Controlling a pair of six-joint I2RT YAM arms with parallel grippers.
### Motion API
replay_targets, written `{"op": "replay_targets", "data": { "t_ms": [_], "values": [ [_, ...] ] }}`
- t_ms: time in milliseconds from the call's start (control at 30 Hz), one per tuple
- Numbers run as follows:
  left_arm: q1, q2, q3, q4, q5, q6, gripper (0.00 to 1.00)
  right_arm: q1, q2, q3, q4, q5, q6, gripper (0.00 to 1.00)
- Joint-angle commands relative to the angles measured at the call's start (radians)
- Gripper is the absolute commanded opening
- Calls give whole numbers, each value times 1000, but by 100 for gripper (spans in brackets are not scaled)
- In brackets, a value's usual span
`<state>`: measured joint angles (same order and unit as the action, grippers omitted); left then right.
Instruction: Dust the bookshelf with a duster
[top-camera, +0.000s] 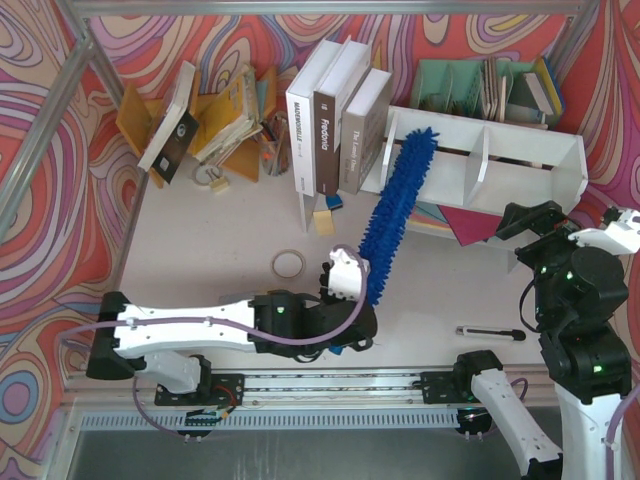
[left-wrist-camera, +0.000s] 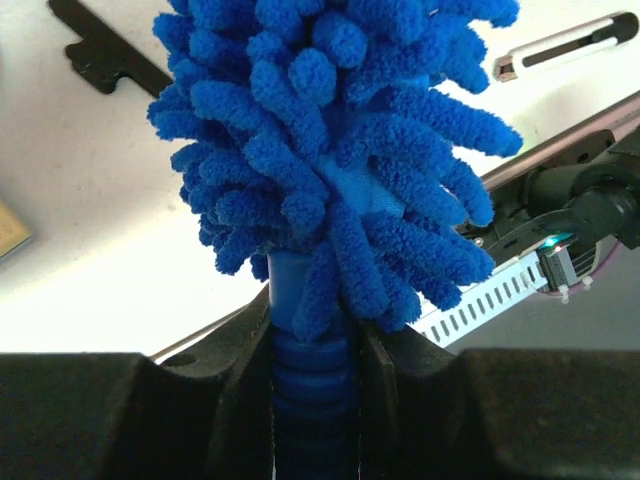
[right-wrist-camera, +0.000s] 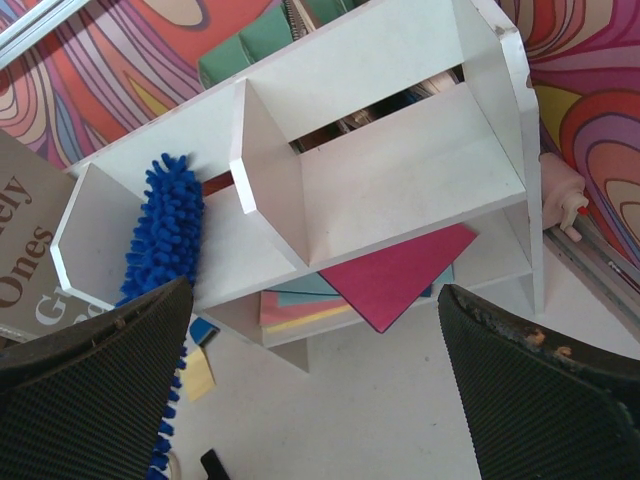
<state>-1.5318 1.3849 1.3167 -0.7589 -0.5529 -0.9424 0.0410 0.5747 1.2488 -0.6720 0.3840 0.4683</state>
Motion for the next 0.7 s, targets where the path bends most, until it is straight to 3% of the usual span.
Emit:
{"op": "replay_targets", "data": {
  "t_ms": [0, 667],
  "values": [
    [-3, 68, 89, 94, -14, 82, 0, 2, -13, -4, -1, 2, 3, 99],
    [-10, -18, 64, 20, -183, 33, 0, 2, 0, 7, 5, -3, -7, 99]
  ]
}}
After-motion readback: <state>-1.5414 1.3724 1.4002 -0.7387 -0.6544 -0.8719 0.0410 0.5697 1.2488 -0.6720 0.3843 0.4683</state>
